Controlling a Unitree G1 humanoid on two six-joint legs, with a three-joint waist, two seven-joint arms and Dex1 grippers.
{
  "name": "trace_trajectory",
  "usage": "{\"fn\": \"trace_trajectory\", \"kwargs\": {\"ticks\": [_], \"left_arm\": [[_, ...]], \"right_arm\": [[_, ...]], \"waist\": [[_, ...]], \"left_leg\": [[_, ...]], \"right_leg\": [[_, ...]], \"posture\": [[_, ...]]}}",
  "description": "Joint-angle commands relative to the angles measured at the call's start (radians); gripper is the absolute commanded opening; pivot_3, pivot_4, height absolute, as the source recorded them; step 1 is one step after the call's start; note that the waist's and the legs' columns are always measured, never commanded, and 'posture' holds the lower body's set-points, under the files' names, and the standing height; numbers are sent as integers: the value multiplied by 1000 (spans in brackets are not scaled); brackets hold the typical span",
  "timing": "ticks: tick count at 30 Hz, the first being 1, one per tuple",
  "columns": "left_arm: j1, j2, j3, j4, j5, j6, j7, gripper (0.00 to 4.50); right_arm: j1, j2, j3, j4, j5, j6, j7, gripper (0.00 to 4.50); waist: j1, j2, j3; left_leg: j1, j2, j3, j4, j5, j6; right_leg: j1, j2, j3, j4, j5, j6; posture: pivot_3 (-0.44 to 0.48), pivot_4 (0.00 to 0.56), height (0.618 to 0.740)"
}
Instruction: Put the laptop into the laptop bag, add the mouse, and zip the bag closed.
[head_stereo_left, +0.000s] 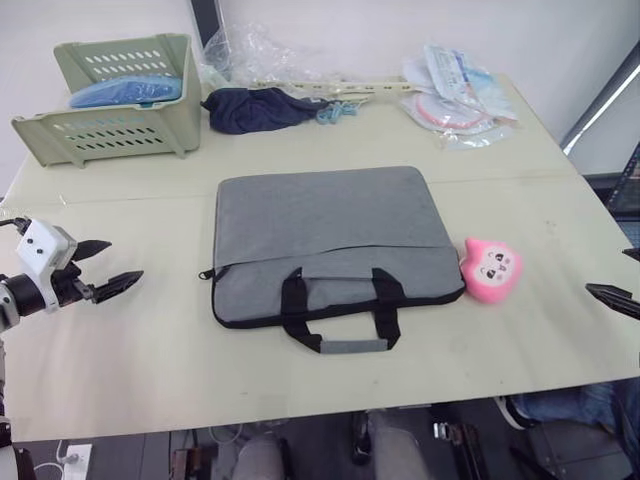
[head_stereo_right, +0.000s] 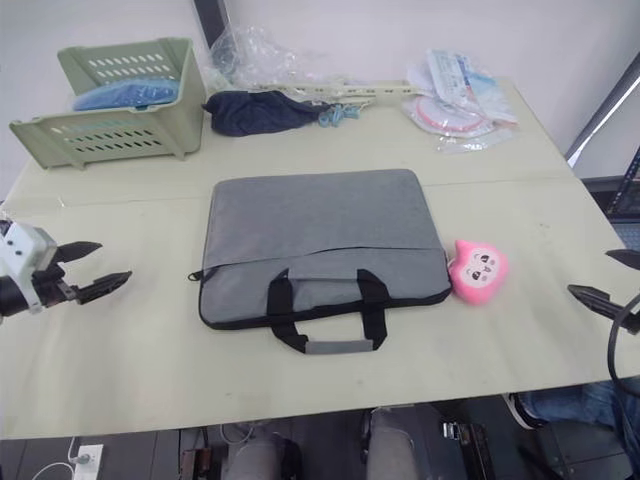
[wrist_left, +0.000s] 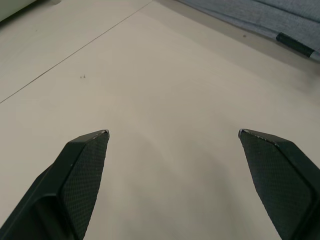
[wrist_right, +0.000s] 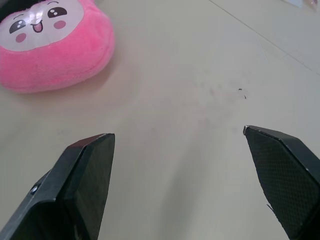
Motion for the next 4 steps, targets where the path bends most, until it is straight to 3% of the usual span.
{"fn": "trace_trajectory", "kwargs": {"ticks": [1,4], "left_arm": [[7,16,31,-10,-3,-39,9,4450],[11,15,33,-18,-9,-42,9,4450]], "right_arm": [[-48,-20,14,45,-1,-46,15,4500],[-79,-17,42,75,-6,-65,24,4500]], "waist": [[-1,0,0],[-1,0,0]], "left_leg": [[0,0,0,0,0,0],[0,0,1,0,0,0]], "right_leg": [[0,0,0,0,0,0],[0,0,1,0,0,0]], "posture": [[0,150,740],[0,150,740]]}}
